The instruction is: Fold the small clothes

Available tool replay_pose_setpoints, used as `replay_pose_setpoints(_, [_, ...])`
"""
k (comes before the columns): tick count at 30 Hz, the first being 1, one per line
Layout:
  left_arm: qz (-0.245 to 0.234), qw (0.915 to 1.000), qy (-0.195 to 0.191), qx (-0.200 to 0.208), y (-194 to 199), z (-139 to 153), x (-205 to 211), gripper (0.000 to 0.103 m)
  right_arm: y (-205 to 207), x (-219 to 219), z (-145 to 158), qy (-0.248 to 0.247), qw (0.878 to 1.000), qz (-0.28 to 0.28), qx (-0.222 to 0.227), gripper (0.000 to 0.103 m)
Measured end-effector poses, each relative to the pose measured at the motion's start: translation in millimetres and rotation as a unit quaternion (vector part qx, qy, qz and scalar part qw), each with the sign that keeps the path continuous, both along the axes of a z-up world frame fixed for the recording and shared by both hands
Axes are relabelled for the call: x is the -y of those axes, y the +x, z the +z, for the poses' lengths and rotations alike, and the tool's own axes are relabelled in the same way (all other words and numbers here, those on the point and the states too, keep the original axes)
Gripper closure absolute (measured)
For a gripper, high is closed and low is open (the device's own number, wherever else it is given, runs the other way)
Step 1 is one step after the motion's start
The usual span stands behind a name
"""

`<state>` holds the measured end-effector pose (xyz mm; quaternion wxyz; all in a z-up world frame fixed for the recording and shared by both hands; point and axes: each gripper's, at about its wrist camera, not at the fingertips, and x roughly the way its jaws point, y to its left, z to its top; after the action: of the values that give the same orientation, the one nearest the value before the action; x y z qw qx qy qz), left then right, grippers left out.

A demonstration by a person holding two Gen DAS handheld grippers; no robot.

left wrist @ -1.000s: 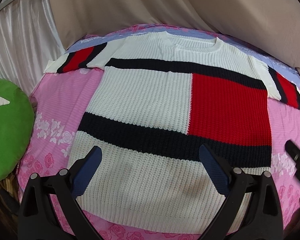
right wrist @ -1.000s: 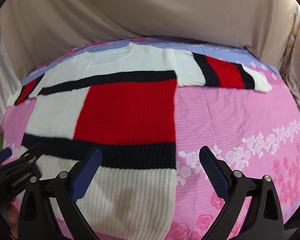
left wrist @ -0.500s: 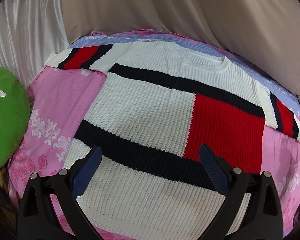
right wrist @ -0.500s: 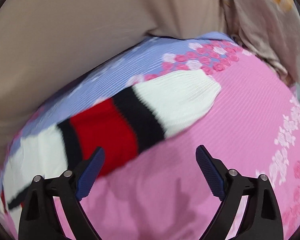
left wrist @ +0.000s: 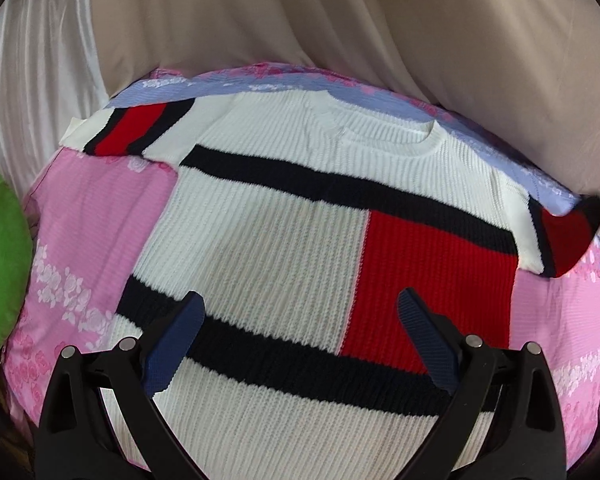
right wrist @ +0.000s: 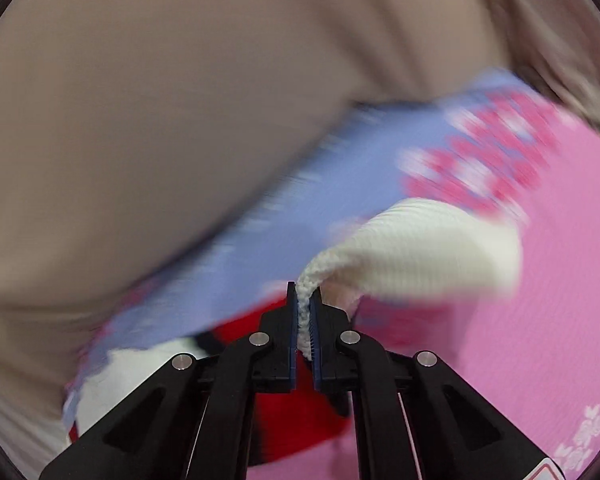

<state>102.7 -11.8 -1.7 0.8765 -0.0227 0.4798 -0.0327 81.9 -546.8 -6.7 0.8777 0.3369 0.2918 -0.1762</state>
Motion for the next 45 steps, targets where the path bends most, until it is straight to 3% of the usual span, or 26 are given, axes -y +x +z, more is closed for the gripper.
replay_pose_setpoints(3, [-0.003,0.9997,-0.022,0.010,11,6,-4,0.008,43,-91,53,-0.028,0.991,0.124,0.050,0.097])
replay_pose_setpoints(5, [-0.002,0.9990,-0.042,0.014,19,9,-9,0.008,76,-171,70,-0.049,0.973,0.218,0.057,0.097])
replay_pose_setpoints(9, [0.006,0.9962,-0.086,0.010,39,9,-28,0.007,125,-304,33,-0.079,0.938,0.339,0.006,0.085])
replay_pose_setpoints(11, [0.013,0.9941,-0.107,0.009,52,7,-38,0.005,131,-336,4,-0.088,0.931,0.354,-0.034,0.083])
replay_pose_setpoints(13, [0.020,0.9921,-0.124,0.002,69,-1,-47,0.005,117,-330,-10,-0.067,0.936,0.342,-0.043,0.078])
replay_pose_setpoints(15, [0.029,0.9893,-0.142,-0.017,93,-15,-52,0.005,96,-313,-20,-0.077,0.950,0.296,-0.066,0.061])
replay_pose_setpoints(18, [0.044,0.9837,-0.169,-0.043,134,-37,-49,0.005,64,-267,-44,-0.074,0.963,0.232,-0.119,0.058])
replay_pose_setpoints(21, [0.053,0.9779,-0.190,-0.068,167,-63,-39,0.006,53,-219,-60,-0.038,0.972,0.170,-0.157,0.056])
replay_pose_setpoints(22, [0.056,0.9771,-0.190,-0.078,177,-70,-35,0.012,52,-202,-65,-0.019,0.975,0.150,-0.163,0.055])
replay_pose_setpoints(23, [0.061,0.9780,-0.179,-0.089,186,-78,-29,0.027,50,-189,-69,-0.007,0.976,0.136,-0.167,0.052])
replay_pose_setpoints(24, [0.055,0.9776,-0.181,-0.092,193,-82,-25,0.035,53,-184,-76,0.001,0.977,0.127,-0.171,0.048])
replay_pose_setpoints(26, [0.039,0.9770,-0.182,-0.105,203,-89,-14,0.070,63,-176,-90,0.018,0.977,0.123,-0.175,0.044])
replay_pose_setpoints(28, [0.034,0.9772,-0.180,-0.107,211,-91,-8,0.095,71,-170,-104,0.042,0.975,0.126,-0.177,0.043])
replay_pose_setpoints(29, [0.031,0.9770,-0.185,-0.101,214,-87,-8,0.096,76,-170,-111,0.051,0.974,0.124,-0.183,0.043])
replay_pose_setpoints(30, [0.030,0.9781,-0.189,-0.083,217,-77,-9,0.097,80,-168,-115,0.061,0.973,0.128,-0.183,0.050])
replay_pose_setpoints(31, [0.023,0.9790,-0.196,-0.052,218,-60,-12,0.097,83,-172,-117,0.063,0.973,0.133,-0.179,0.062])
replay_pose_setpoints(32, [0.020,0.9789,-0.201,-0.032,218,-46,-15,0.097,86,-174,-111,0.061,0.974,0.137,-0.170,0.083])
replay_pose_setpoints(35, [0.019,0.9785,-0.204,0.019,218,-16,-29,0.097,81,-184,-59,0.033,0.985,0.151,-0.083,0.085])
replay_pose_setpoints(37, [0.011,0.9829,-0.184,0.000,220,-33,-29,0.097,78,-190,-43,0.000,0.986,0.157,-0.062,0.085])
replay_pose_setpoints(38, [0.012,0.9854,-0.169,-0.016,221,-48,-26,0.097,80,-192,-52,-0.008,0.984,0.161,-0.077,0.085])
replay_pose_setpoints(41, [0.020,0.9865,-0.143,-0.077,219,-99,-22,0.097,93,-193,-118,-0.013,0.966,0.168,-0.195,0.085])
replay_pose_setpoints(45, [0.023,0.9852,-0.156,-0.067,212,-104,-22,0.096,93,-194,-86,-0.029,0.976,0.139,-0.164,0.083])
